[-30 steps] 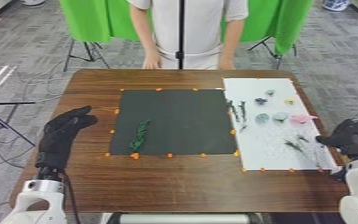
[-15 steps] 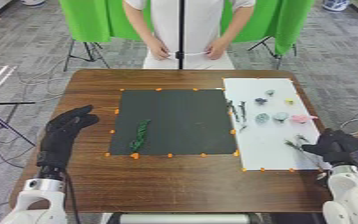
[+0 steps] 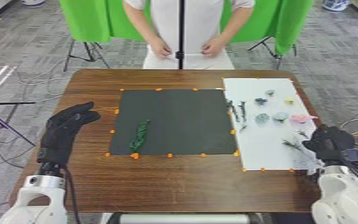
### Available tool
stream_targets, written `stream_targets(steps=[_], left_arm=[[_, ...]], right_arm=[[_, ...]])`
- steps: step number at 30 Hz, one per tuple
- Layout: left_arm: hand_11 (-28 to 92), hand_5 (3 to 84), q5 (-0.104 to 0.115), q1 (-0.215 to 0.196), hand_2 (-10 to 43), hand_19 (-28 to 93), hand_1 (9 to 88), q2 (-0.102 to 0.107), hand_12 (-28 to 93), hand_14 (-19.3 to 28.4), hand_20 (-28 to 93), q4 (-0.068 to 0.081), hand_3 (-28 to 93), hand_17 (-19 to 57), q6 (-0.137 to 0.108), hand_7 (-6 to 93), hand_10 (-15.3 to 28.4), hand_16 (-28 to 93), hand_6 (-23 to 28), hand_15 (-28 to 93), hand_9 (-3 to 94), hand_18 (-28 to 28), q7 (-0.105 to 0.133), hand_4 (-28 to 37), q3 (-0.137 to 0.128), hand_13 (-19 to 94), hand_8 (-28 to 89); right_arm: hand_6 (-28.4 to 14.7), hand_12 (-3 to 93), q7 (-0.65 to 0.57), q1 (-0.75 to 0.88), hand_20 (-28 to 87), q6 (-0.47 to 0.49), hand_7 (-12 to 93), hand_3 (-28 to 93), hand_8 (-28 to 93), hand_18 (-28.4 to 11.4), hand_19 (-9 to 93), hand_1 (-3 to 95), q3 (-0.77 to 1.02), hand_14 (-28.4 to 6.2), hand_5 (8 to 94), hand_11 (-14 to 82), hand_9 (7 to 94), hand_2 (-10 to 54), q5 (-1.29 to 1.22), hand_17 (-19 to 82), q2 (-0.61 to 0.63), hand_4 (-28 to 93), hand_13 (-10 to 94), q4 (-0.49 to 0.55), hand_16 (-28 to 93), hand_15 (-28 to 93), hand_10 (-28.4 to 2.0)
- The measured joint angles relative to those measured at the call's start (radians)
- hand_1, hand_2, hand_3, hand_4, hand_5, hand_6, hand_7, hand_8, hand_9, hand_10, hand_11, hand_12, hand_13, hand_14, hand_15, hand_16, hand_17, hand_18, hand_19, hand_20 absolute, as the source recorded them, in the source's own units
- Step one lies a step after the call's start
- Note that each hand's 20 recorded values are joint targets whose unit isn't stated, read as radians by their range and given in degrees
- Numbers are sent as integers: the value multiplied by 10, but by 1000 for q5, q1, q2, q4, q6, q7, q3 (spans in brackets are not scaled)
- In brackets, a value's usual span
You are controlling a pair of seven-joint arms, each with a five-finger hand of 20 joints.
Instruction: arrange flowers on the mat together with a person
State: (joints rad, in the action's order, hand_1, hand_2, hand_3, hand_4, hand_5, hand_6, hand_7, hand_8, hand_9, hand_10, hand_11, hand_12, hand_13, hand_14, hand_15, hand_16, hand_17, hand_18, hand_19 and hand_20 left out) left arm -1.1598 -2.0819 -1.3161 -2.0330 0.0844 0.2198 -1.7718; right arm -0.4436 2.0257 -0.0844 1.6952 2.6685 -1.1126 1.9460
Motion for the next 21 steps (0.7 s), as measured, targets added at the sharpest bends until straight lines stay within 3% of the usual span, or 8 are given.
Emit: stream_targets(steps=[5,14,21], left_arm=[[270,510,0,1,-72,113,316,0,185,180,196,0,643,29,3,196,133,43,46,304,497,163,0,-151,0,388,-61],[268,510,0,1,-72,114,312,8,185,180,196,0,642,28,3,196,133,43,46,303,496,162,-4,-152,-1,386,-61],[267,507,1,0,-71,113,303,17,185,181,195,0,640,28,3,193,134,44,47,300,494,162,-5,-166,3,385,-60]], right_arm=[[23,305,-24,-3,448,-2,215,627,116,-149,383,553,-2,-113,868,239,937,-95,-24,333,-15,-264,736,29,371,610,-93],[8,343,-88,-63,435,-40,228,639,127,-157,405,554,-113,-136,863,259,924,-95,-42,306,-129,-228,690,218,406,661,-104],[6,345,-44,-204,451,-62,238,643,124,-170,477,552,-312,-145,865,300,914,-95,-74,292,-246,-218,673,197,419,696,-109]])
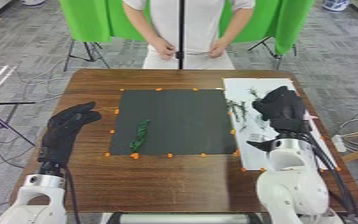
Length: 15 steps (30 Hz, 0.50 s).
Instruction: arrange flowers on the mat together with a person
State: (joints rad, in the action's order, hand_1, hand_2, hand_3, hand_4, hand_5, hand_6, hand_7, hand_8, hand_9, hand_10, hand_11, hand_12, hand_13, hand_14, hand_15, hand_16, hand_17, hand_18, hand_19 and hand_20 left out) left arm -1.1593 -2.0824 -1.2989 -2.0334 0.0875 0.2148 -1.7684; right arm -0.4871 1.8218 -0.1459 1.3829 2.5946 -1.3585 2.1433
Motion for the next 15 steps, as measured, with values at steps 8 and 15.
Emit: stream_targets(steps=[8,15], left_arm=[[265,507,0,-1,-73,111,303,12,186,180,195,-3,644,26,-1,191,134,45,47,298,494,163,-8,-165,10,384,-59],[266,508,0,-18,-71,112,305,17,186,179,195,-16,640,25,-7,190,133,46,48,296,493,163,-15,-165,6,383,-58]], right_arm=[[4,322,70,-114,481,-91,240,648,126,-193,574,546,-182,-154,870,344,913,-95,-53,269,-80,-201,672,-153,420,741,-116],[1,311,97,-142,489,-98,235,656,133,-200,597,539,-261,-156,879,381,914,-95,-81,268,-104,-192,676,-195,423,762,-111]])
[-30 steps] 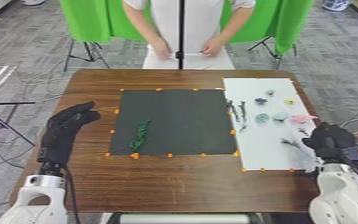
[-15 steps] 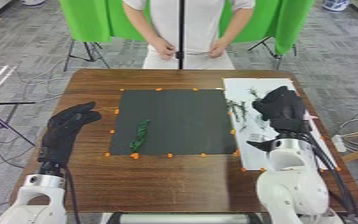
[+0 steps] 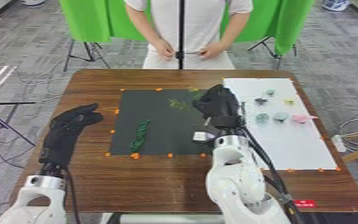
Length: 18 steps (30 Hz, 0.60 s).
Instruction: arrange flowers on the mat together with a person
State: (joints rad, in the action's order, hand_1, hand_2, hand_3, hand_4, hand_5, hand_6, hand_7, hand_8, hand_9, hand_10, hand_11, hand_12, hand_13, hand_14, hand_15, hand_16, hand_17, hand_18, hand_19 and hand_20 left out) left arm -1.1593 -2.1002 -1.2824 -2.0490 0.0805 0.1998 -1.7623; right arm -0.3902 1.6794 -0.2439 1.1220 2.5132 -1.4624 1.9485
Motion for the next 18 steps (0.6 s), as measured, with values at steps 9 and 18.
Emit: stream_targets(steps=[9,18], left_arm=[[260,504,13,-7,-75,110,269,4,186,182,194,0,650,22,-1,184,137,48,47,292,490,165,0,-181,-1,379,-56],[254,501,16,-5,-74,104,269,5,188,182,191,1,653,22,5,181,137,50,46,281,487,164,-3,-183,1,375,-56]], right_arm=[[1,299,29,-22,494,3,234,661,133,-204,614,533,-113,-152,879,426,902,-95,-44,271,-4,-189,683,-97,435,788,-108],[2,296,49,-47,492,14,233,664,120,-205,614,531,-164,-152,884,474,897,-95,-26,273,-21,-189,687,-212,443,807,-111]])
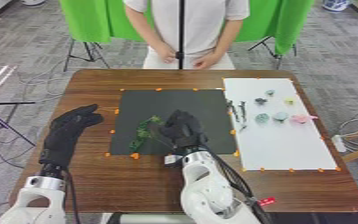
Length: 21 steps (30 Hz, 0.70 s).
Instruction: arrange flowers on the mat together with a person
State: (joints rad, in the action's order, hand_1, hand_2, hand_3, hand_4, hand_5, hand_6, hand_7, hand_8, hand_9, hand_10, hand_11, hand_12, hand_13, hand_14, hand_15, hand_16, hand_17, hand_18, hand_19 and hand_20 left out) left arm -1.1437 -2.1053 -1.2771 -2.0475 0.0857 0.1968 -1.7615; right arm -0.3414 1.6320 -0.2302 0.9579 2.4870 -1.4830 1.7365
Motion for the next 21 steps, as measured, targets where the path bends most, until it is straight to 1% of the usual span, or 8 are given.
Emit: stream_targets(steps=[10,15,18,21], left_arm=[[250,500,-1,-1,-75,100,274,0,189,180,191,-2,652,20,9,177,136,53,46,273,483,162,-14,-179,-2,371,-55],[248,496,-5,0,-79,98,279,0,189,179,191,-2,654,17,28,174,135,56,46,267,479,162,-31,-175,-7,366,-54],[247,496,-6,1,-79,96,281,-1,190,179,191,-2,651,17,38,172,134,58,47,266,479,162,-35,-173,-9,366,-54],[246,495,-7,3,-79,96,283,-1,190,179,191,-2,650,16,42,170,135,58,46,263,478,162,-37,-171,-10,364,-53]], right_arm=[[6,290,-13,-20,484,-7,231,658,114,-202,608,529,0,-151,881,483,894,-95,10,274,-3,-197,687,-24,441,808,-111],[12,283,-21,-23,478,-11,182,609,75,-200,602,502,0,-151,840,488,884,-95,-4,273,-5,-211,683,-31,439,806,-110],[11,280,-22,-23,476,-9,177,599,76,-200,600,498,0,-152,836,487,883,-95,-12,272,-5,-207,682,-32,438,804,-111],[10,278,-22,-23,475,-6,175,590,76,-200,597,495,1,-152,836,484,882,-95,-17,271,-6,-204,681,-32,436,801,-113]])
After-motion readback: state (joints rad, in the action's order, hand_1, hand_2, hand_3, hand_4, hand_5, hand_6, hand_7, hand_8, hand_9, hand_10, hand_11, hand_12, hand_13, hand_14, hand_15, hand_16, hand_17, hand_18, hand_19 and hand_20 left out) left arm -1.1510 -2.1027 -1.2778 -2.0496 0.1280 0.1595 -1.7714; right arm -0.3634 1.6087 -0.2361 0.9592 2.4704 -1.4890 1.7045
